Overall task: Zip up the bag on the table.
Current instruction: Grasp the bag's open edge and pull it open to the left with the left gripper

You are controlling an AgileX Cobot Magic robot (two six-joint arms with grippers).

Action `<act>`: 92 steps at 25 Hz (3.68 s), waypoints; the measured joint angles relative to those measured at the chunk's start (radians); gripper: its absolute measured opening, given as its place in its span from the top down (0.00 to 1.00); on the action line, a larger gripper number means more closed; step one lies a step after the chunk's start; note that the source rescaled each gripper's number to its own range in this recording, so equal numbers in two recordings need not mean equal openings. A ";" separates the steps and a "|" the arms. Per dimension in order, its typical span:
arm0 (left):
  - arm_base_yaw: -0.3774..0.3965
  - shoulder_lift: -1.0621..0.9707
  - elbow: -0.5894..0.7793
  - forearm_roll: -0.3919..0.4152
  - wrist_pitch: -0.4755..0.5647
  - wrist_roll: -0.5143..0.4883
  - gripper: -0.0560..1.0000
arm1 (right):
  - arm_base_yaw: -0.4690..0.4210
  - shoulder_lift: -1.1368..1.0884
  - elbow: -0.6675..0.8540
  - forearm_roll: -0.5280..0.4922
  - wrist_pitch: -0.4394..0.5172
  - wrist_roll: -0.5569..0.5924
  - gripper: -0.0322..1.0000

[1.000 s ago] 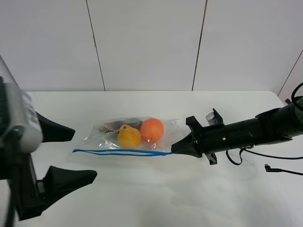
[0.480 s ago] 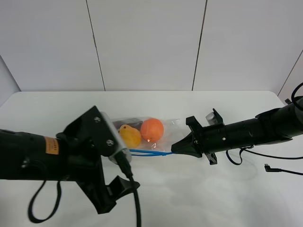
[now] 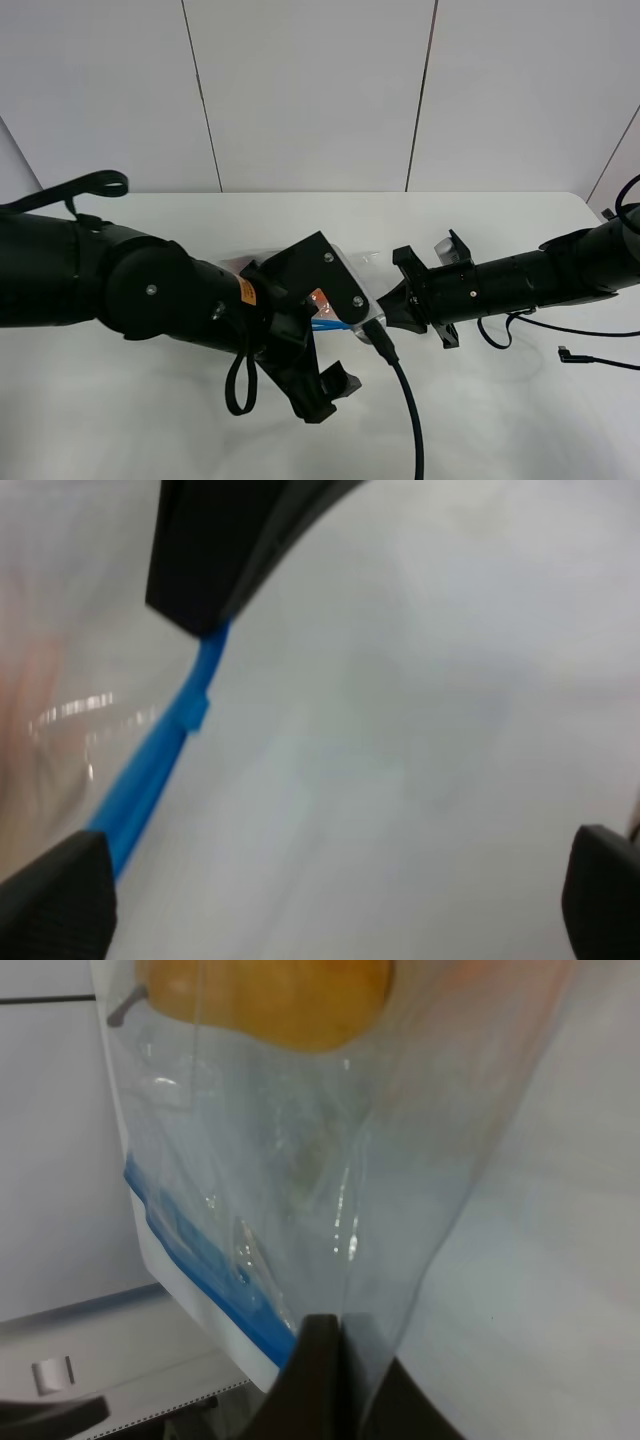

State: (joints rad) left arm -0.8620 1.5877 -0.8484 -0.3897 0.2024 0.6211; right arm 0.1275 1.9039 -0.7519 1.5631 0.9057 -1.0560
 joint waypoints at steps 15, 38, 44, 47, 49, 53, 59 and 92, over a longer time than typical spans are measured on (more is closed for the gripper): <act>0.000 0.178 -0.110 0.017 -0.097 0.088 0.00 | 0.000 0.000 0.000 -0.004 0.001 0.000 0.97; 0.000 0.279 -0.114 0.017 -0.247 0.245 0.18 | 0.000 0.000 -0.001 -0.006 0.001 0.000 0.97; 0.000 0.279 -0.114 0.017 -0.247 0.246 0.30 | 0.000 0.000 -0.001 -0.003 0.003 0.000 0.97; 0.000 0.279 -0.114 0.017 -0.261 0.246 0.32 | 0.000 0.000 -0.001 0.000 0.004 0.000 0.97; 0.000 0.279 -0.109 0.017 -0.291 0.246 0.37 | 0.000 0.000 -0.001 0.001 0.004 0.000 0.97; 0.000 0.279 -0.074 0.017 -0.356 0.246 0.59 | 0.000 0.000 -0.001 0.004 0.009 0.000 0.97; 0.000 0.279 -0.028 0.017 -0.386 0.288 0.70 | 0.000 0.000 -0.001 0.013 0.022 -0.003 0.97; 0.000 0.279 -0.002 0.017 -0.490 0.286 0.95 | -0.001 0.000 -0.001 0.034 0.026 -0.004 0.97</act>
State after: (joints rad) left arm -0.8620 1.8663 -0.8505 -0.3722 -0.2876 0.9075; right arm 0.1266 1.9039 -0.7530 1.5970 0.9319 -1.0602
